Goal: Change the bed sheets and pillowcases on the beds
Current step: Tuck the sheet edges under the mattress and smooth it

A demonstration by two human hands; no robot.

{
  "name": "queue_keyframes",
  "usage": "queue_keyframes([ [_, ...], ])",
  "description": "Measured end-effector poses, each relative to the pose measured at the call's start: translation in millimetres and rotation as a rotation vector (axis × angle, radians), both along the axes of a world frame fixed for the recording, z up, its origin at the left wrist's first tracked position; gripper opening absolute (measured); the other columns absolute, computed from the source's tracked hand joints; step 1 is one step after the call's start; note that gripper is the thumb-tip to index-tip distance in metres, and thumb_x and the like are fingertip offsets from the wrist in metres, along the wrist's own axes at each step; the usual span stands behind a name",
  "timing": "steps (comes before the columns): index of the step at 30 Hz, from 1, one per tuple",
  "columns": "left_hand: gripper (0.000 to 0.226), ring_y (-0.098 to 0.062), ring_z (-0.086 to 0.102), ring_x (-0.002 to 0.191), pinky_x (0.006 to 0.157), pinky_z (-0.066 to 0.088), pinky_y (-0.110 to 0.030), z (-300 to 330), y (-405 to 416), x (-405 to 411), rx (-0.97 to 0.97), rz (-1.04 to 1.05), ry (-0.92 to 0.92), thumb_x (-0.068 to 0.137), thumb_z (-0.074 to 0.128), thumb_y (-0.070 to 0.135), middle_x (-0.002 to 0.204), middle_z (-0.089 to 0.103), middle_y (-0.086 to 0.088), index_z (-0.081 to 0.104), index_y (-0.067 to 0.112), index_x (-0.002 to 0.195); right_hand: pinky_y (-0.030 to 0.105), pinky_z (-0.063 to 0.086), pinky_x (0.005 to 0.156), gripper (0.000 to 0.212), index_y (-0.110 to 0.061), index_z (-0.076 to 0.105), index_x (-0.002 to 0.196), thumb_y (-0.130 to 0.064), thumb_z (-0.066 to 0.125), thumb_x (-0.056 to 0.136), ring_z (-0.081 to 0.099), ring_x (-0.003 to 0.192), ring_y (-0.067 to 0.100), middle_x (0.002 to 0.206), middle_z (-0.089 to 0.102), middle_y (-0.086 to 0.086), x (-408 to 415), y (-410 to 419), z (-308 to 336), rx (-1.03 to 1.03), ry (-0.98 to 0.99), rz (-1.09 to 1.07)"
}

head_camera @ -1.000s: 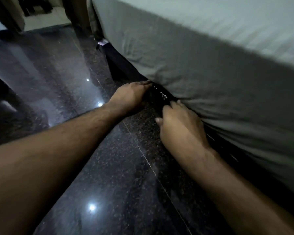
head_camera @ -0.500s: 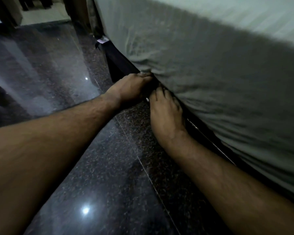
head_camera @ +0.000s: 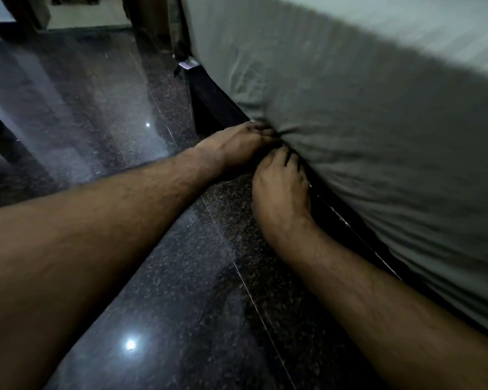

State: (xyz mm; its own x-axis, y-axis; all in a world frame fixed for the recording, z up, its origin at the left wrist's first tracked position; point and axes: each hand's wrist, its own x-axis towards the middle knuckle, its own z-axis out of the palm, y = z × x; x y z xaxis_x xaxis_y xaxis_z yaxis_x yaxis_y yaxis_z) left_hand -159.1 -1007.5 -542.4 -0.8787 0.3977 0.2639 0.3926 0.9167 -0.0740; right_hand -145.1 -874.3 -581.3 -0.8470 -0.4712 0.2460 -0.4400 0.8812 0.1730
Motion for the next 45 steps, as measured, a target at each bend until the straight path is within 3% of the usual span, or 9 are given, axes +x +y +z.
queue_keyframes([
  [3, 0.055, -0.03, 0.034, 0.148, 0.123, 0.022, -0.036, 4, 3, -9, -0.079, 0.171, -0.201, 0.104, 0.045, 0.016, 0.16, 0.034, -0.02, 0.031, 0.001, 0.155, 0.035, 0.045, 0.102, 0.061, 0.004, 0.037, 0.147, -0.029, 0.054, 0.099, 0.056, 0.124, 0.028, 0.143, 0.049, 0.019, -22, -1, -1, -0.048, 0.027, 0.036],
  [6, 0.068, -0.021, 0.017, 0.154, 0.121, 0.021, -0.035, 1, 9, -15, -0.1, 0.345, -0.351, 0.106, 0.042, 0.029, 0.169, 0.009, -0.006, 0.007, 0.016, 0.161, 0.035, 0.04, 0.107, 0.076, 0.001, 0.028, 0.15, -0.036, 0.062, 0.094, 0.051, 0.132, 0.028, 0.147, 0.046, 0.018, -47, 0, 2, -0.145, -0.063, 0.136],
  [9, 0.056, -0.027, 0.048, 0.138, 0.102, 0.049, -0.047, 2, 11, -10, 0.011, 0.35, -0.189, 0.102, 0.049, 0.027, 0.162, 0.034, 0.001, 0.032, 0.026, 0.156, 0.036, 0.034, 0.114, 0.078, 0.005, 0.024, 0.152, -0.037, 0.058, 0.096, 0.044, 0.137, 0.03, 0.151, 0.04, 0.021, -38, 11, 5, -0.086, 0.01, 0.179],
  [13, 0.047, -0.029, 0.062, 0.122, 0.091, 0.056, -0.049, 5, 7, 20, 0.002, 0.29, -0.057, 0.098, 0.051, 0.02, 0.141, 0.06, -0.002, 0.052, 0.025, 0.145, 0.041, 0.039, 0.112, 0.066, 0.003, 0.037, 0.148, -0.026, 0.062, 0.094, 0.043, 0.139, 0.033, 0.152, 0.042, 0.022, -15, 39, 1, -0.178, -0.012, 0.258],
  [20, 0.057, -0.022, 0.048, 0.139, 0.109, 0.045, -0.038, 13, 21, 51, 0.12, 0.288, -0.039, 0.097, 0.055, 0.018, 0.156, 0.045, -0.005, 0.042, 0.013, 0.153, 0.047, 0.029, 0.12, 0.063, 0.004, 0.042, 0.145, -0.02, 0.061, 0.09, 0.033, 0.146, 0.034, 0.152, 0.042, 0.023, 32, 51, 23, -0.155, 0.116, 0.338],
  [27, 0.06, -0.026, 0.053, 0.131, 0.099, 0.038, -0.027, 82, 60, 73, 0.233, 0.315, 0.132, 0.091, 0.057, 0.01, 0.147, 0.054, -0.01, 0.045, 0.009, 0.15, 0.047, 0.028, 0.118, 0.044, 0.002, 0.054, 0.134, -0.015, 0.051, 0.093, 0.04, 0.14, 0.038, 0.144, 0.049, 0.025, 23, 63, 121, -0.294, 0.325, 0.291],
  [34, 0.06, -0.022, 0.036, 0.147, 0.119, 0.028, -0.031, 146, 133, 106, 0.271, 0.336, 0.141, 0.098, 0.054, 0.014, 0.162, 0.033, -0.011, 0.036, 0.005, 0.154, 0.042, 0.044, 0.097, 0.035, -0.013, 0.055, 0.128, -0.029, 0.053, 0.097, 0.053, 0.12, 0.032, 0.128, 0.055, 0.012, 33, 126, 212, -0.264, 0.045, 0.059],
  [39, 0.06, -0.019, 0.028, 0.151, 0.122, 0.018, -0.026, 172, 179, 120, 0.458, 0.464, 0.036, 0.098, 0.054, 0.016, 0.164, 0.029, -0.009, 0.035, 0.007, 0.155, 0.044, 0.043, 0.101, 0.042, -0.023, 0.045, 0.139, -0.025, 0.05, 0.097, 0.048, 0.127, 0.029, 0.137, 0.051, 0.007, 32, 167, 203, -0.213, 0.015, 0.132],
  [45, 0.052, -0.017, 0.023, 0.153, 0.124, 0.021, -0.039, 183, 190, 81, 0.53, 0.488, -0.047, 0.103, 0.043, 0.018, 0.166, 0.024, -0.003, 0.038, 0.015, 0.155, 0.071, 0.011, 0.112, 0.068, -0.027, 0.014, 0.158, -0.039, 0.047, 0.099, 0.011, 0.149, 0.046, 0.165, 0.016, 0.008, 18, 158, 207, -0.207, -0.179, -0.081],
])
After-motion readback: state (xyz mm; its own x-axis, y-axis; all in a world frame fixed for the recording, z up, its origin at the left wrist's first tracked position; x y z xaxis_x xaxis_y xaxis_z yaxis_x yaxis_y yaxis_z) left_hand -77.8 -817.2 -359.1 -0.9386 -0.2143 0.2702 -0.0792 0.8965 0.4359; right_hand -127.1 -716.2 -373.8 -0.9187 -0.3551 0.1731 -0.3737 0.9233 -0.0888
